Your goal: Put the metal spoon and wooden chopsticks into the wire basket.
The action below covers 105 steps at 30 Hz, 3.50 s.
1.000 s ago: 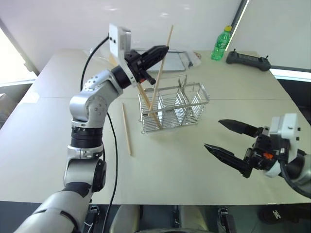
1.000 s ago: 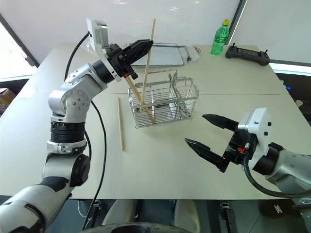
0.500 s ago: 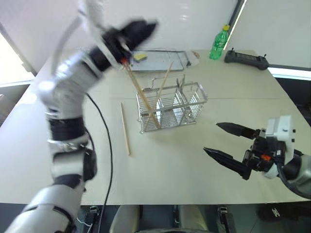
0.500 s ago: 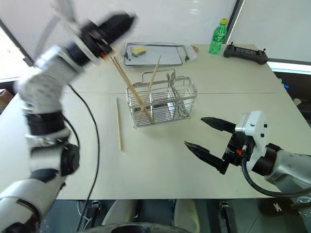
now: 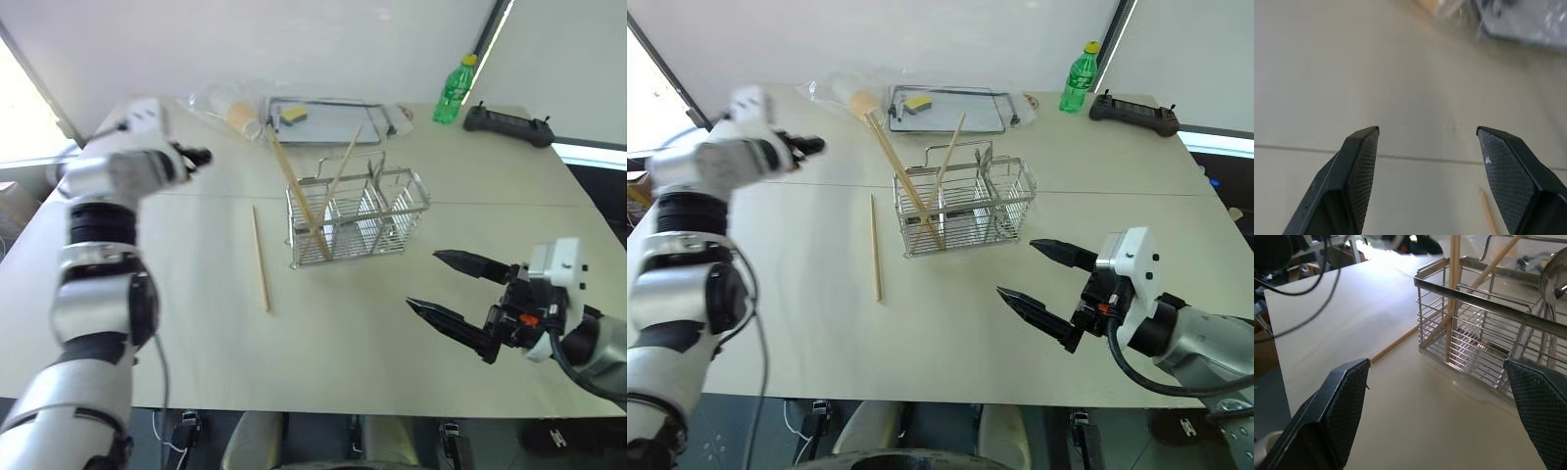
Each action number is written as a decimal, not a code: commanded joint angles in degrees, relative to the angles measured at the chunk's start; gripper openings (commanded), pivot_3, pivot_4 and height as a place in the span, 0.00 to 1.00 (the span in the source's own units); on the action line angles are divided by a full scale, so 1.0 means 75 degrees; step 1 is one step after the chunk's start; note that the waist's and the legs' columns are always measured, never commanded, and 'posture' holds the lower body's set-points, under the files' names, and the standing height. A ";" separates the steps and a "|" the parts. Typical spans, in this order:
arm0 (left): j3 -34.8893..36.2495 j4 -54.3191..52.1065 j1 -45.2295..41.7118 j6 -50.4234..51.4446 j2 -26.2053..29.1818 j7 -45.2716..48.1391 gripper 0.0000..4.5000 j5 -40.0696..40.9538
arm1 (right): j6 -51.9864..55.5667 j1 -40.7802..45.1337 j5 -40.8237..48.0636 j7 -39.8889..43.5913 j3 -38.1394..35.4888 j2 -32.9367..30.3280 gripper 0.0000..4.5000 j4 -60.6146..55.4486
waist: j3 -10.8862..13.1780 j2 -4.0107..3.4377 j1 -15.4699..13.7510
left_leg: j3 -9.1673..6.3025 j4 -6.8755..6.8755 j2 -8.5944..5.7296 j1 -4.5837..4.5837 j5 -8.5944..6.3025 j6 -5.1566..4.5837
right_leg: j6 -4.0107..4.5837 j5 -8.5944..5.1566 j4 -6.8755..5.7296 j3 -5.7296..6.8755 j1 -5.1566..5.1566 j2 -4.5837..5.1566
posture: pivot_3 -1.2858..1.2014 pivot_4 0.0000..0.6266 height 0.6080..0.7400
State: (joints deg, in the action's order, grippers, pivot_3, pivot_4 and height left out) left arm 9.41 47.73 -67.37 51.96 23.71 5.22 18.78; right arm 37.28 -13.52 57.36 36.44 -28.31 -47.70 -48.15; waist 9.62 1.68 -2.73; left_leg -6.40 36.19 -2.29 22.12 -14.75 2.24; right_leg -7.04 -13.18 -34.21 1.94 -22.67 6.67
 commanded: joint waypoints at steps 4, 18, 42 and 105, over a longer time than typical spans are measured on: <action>0.0505 0.0208 -0.0673 0.1048 -0.0860 -0.1660 0.74 -0.0264 | -0.0185 0.0067 -0.0140 -0.0336 0.0370 0.0246 1.00 -0.0236 | -0.0005 -0.0008 0.0160 | 0.0008 -0.0017 0.0002 0.0007 0.0001 0.0001 | -0.0002 0.0001 -0.0011 -0.0002 -0.0026 -0.0001 | 0.52 0.24 0.76; 0.1738 -0.0707 -0.0075 0.2646 -0.2086 -0.3597 0.74 -0.0365 | -0.0346 -0.0258 -0.0225 -0.0807 0.0273 0.0517 1.00 -0.0527 | -0.0005 -0.0009 0.0252 | 0.0006 -0.0005 0.0002 -0.0046 0.0011 0.0020 | -0.0035 -0.0013 -0.0017 -0.0002 0.0028 0.0000 | 0.52 0.24 0.76; 0.2939 0.0500 -0.0758 0.0828 -0.1325 -0.4193 0.01 -0.0469 | -0.0195 -0.0014 0.0033 -0.1062 0.0137 0.0313 1.00 -0.0400 | -0.0014 -0.0024 0.0098 | 0.0020 -0.0009 0.0004 -0.0084 0.0009 0.0022 | -0.0037 -0.0015 -0.0018 -0.0004 0.0053 0.0004 | 0.52 0.24 0.76; 0.0431 -0.5556 0.0355 -0.2088 0.0366 0.4878 0.01 0.3160 | 0.0075 0.0163 0.0995 -0.1435 -0.0309 -0.0080 1.00 -0.0011 | -0.0008 -0.0047 0.0265 | 0.0023 -0.0008 0.0008 -0.0071 -0.0001 -0.0010 | 0.0035 -0.0017 0.0000 -0.0021 0.0055 -0.0003 | 0.52 0.24 0.76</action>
State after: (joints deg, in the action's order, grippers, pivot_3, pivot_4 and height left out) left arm 11.26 6.82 -62.95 36.20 25.35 41.32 41.88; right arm 38.51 -12.98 64.04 26.04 -30.09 -48.25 -47.47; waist 9.56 1.33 -0.75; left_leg -6.23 36.14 -2.22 21.59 -14.76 2.16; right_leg -6.77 -13.31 -34.20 1.78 -22.25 6.65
